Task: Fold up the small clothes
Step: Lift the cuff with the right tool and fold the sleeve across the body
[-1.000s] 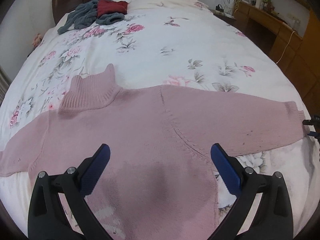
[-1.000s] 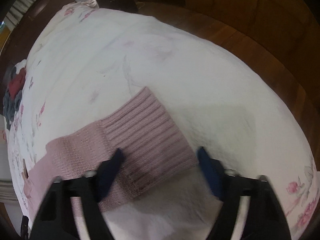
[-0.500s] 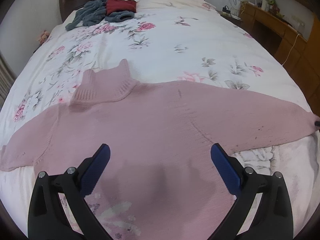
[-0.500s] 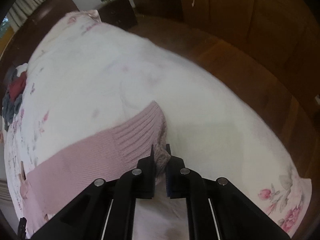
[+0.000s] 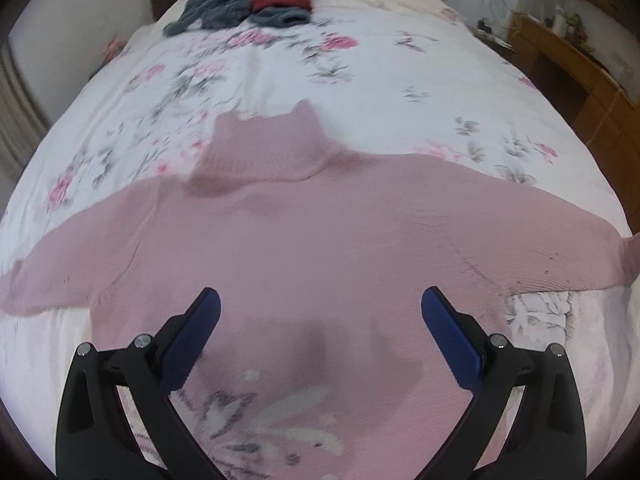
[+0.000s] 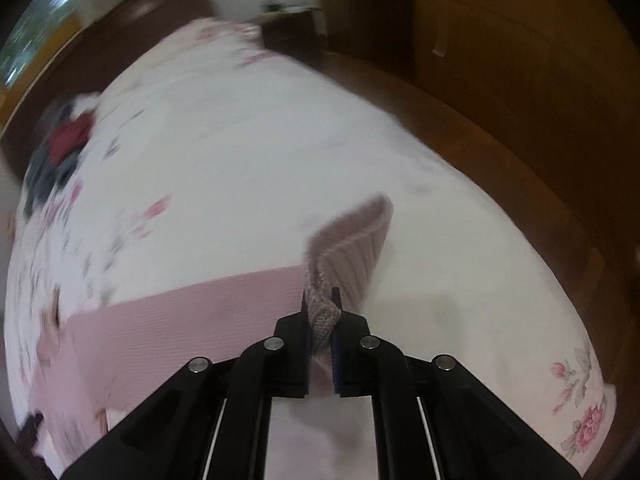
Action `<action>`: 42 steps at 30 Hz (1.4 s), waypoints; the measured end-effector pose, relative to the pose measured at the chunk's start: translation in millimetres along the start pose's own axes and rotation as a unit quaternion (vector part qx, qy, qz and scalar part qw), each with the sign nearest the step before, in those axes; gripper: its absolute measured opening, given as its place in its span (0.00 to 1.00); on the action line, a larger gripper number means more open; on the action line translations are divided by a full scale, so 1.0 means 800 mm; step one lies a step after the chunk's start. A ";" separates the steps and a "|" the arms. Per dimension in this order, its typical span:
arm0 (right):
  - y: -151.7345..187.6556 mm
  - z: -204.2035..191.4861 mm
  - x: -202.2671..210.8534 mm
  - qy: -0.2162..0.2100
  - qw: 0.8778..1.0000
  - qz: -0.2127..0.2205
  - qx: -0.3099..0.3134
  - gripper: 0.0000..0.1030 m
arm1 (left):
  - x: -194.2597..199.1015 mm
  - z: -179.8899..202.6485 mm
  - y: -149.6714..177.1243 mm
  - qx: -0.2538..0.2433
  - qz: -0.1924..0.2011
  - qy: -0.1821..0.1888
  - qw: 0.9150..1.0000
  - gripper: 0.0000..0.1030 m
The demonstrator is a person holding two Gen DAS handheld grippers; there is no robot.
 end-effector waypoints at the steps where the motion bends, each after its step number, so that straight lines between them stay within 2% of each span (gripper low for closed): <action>1: 0.001 -0.020 -0.003 -0.006 1.000 -0.004 0.014 0.07 | -0.003 -0.009 0.001 0.009 -0.008 0.003 1.000 0.97; 6: 0.022 -0.151 -0.024 -0.069 0.993 -0.029 0.088 0.07 | -0.008 -0.034 0.010 0.017 -0.015 -0.006 1.000 0.97; 11: 0.060 -0.262 -0.050 -0.147 0.980 -0.068 0.114 0.07 | -0.011 -0.065 0.018 0.037 -0.018 0.000 0.999 0.97; 15: 0.086 -0.311 -0.074 -0.154 0.975 -0.089 0.133 0.07 | -0.013 -0.081 0.021 0.042 -0.020 0.000 0.999 0.97; 24: 0.133 -0.384 -0.125 -0.146 0.964 -0.134 0.179 0.07 | -0.020 -0.099 0.022 0.049 -0.029 0.007 0.998 0.96; 26: 0.143 -0.390 -0.138 -0.139 0.960 -0.147 0.192 0.10 | -0.022 -0.097 0.020 0.051 -0.031 0.009 0.998 0.96; 28: 0.154 -0.391 -0.143 -0.144 0.956 -0.162 0.195 0.18 | -0.022 -0.092 0.018 0.050 -0.032 0.014 0.998 0.96; 29: 0.158 -0.390 -0.142 -0.158 0.954 -0.168 0.193 0.23 | -0.022 -0.089 0.016 0.049 -0.033 0.016 0.998 0.96; 33: 0.160 -0.373 -0.110 -0.221 0.946 -0.157 0.179 0.27 | -0.020 -0.063 0.008 0.040 -0.033 0.037 0.998 0.96; 34: 0.157 -0.361 -0.099 -0.231 0.946 -0.149 0.169 0.32 | -0.019 -0.051 0.005 0.036 -0.035 0.048 0.998 0.96; 38: 0.149 -0.295 -0.066 -0.225 0.958 -0.119 0.132 0.34 | -0.023 -0.001 -0.005 0.027 -0.050 0.109 0.992 0.96; 42: 0.150 -0.222 -0.040 -0.217 0.967 -0.098 0.089 0.34 | -0.044 0.059 -0.011 0.027 -0.098 0.184 0.978 0.92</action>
Point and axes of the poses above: each gripper's, at about its wrist camera, not at the fingertips, and x roughly against the way its jaws point, z to its right, y to its underside, the point moved 1 cm from there along -x, roughly the way its jaws point, and after that the axes turned 9 degrees about -y, right-handed, at the moved point
